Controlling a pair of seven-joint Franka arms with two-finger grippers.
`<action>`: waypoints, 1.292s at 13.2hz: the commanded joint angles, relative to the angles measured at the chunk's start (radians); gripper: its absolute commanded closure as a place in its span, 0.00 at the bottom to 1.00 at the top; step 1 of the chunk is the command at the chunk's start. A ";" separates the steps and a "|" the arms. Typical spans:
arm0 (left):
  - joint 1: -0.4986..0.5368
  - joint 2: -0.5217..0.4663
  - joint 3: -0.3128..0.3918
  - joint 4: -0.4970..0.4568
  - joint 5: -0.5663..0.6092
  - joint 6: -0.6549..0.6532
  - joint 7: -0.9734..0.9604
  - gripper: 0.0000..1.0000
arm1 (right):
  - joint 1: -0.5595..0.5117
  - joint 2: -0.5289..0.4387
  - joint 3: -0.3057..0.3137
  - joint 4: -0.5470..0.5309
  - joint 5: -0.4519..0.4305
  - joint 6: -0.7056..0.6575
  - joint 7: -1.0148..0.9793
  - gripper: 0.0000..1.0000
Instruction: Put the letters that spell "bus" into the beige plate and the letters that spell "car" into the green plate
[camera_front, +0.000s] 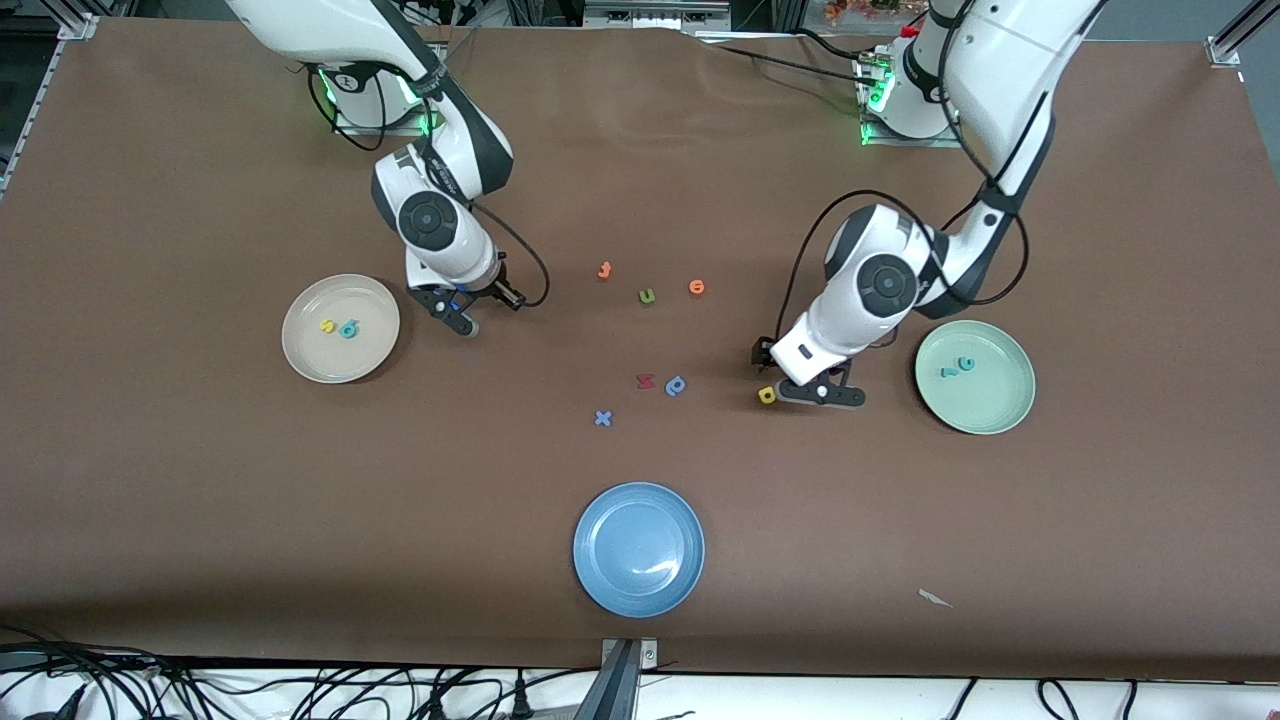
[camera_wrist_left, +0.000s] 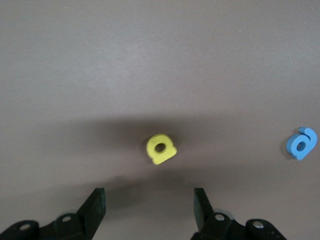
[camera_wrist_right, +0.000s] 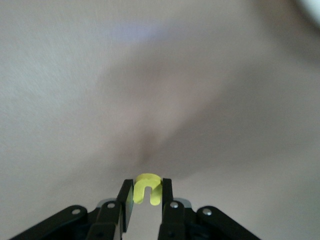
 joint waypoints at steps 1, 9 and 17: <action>-0.036 0.058 0.030 0.054 -0.016 0.028 -0.004 0.25 | -0.003 -0.014 -0.078 0.174 -0.007 -0.282 -0.151 0.84; -0.079 0.107 0.061 0.089 -0.011 0.054 -0.021 0.29 | -0.028 0.065 -0.337 0.137 0.009 -0.259 -0.749 0.82; -0.085 0.116 0.073 0.092 -0.009 0.054 -0.020 0.45 | -0.037 0.029 -0.337 0.396 0.012 -0.553 -0.777 0.00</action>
